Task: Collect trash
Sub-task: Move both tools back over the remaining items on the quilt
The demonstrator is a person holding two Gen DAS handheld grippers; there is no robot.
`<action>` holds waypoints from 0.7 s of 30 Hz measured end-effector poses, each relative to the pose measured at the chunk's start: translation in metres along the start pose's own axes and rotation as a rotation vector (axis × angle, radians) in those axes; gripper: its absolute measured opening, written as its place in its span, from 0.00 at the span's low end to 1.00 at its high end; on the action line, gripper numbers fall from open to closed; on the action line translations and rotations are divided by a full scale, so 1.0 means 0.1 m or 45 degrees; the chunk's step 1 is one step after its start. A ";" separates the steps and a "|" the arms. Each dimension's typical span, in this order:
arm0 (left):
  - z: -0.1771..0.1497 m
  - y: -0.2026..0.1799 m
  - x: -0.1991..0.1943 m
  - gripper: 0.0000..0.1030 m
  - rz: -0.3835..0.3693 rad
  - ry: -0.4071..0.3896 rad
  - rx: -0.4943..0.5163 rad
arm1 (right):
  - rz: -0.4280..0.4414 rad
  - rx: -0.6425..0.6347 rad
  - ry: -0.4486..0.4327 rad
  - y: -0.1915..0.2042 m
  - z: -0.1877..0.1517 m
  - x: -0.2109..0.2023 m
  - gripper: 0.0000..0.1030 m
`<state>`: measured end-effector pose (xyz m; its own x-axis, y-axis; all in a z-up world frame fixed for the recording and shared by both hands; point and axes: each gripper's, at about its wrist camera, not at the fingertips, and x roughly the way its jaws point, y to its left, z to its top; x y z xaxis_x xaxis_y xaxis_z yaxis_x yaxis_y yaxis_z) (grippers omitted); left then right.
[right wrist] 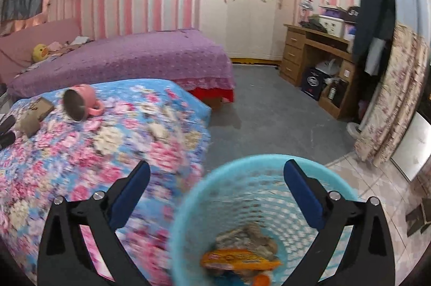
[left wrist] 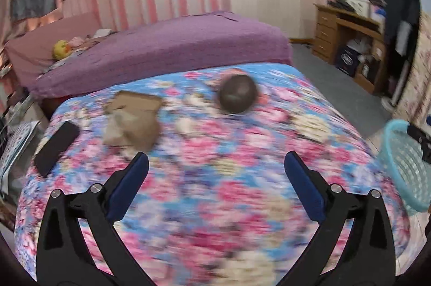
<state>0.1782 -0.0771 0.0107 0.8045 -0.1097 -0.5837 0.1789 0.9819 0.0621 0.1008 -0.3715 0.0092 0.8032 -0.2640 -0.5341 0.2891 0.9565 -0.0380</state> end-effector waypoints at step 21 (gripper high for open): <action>-0.11 2.25 0.58 0.95 0.316 0.135 -0.313 | 0.363 -0.224 0.023 2.62 0.30 0.28 0.94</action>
<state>0.2593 0.1393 -0.0184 0.7409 0.1409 -0.6567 -0.1668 0.9857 0.0234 0.2147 -0.1322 0.0101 0.8291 0.0178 -0.5587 -0.0412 0.9987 -0.0293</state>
